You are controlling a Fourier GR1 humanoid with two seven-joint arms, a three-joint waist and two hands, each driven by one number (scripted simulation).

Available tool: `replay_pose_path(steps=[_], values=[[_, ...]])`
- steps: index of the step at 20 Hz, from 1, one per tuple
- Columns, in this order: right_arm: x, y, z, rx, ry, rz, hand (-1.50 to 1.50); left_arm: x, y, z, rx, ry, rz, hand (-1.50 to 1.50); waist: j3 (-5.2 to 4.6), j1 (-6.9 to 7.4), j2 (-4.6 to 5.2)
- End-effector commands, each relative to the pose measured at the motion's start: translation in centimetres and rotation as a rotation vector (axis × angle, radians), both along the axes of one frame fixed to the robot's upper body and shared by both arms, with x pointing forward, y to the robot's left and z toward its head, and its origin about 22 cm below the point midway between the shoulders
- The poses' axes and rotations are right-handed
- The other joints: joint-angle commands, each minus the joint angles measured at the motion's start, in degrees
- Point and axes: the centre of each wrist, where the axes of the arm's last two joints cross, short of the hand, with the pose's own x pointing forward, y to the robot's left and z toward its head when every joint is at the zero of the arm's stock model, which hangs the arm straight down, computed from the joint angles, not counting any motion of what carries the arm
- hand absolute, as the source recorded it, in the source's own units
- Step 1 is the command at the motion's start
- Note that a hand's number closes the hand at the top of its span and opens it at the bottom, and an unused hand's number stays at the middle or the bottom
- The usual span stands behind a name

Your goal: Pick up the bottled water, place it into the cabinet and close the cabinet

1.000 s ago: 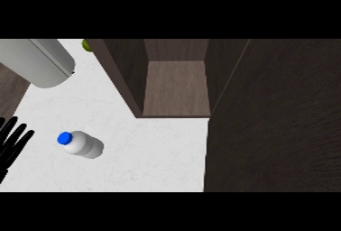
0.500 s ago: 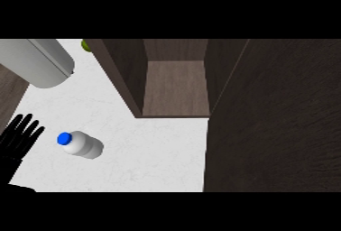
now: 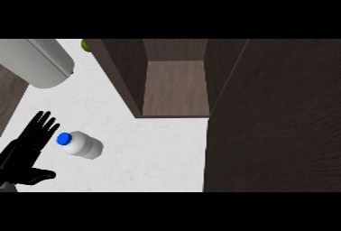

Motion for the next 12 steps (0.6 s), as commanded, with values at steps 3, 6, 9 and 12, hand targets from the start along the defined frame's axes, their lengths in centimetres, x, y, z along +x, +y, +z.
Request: replay_pose_path(steps=[3,6,9,12], values=[[-0.6,2.2,0.5,0.011,-0.002,0.013,-1.5,0.1,0.1,-4.4,-0.033,0.087,0.032,-1.5,-0.08,-0.44,0.08],[-0.1,1.3,-0.6,-0.006,0.009,0.013,-1.5,0.9,0.1,-5.4,-0.084,0.105,0.012,-1.5,-0.05,-0.26,0.07],[-0.9,-0.2,-0.8,0.015,0.003,0.007,-1.5,1.5,-0.2,-5.8,-0.096,0.122,0.01,-1.5,-0.01,-0.19,0.01],[-0.4,0.8,-1.0,0.005,0.008,0.016,-1.5,1.2,-0.6,-7.7,-0.104,0.124,0.002,-1.5,-0.08,-0.47,0.15]])
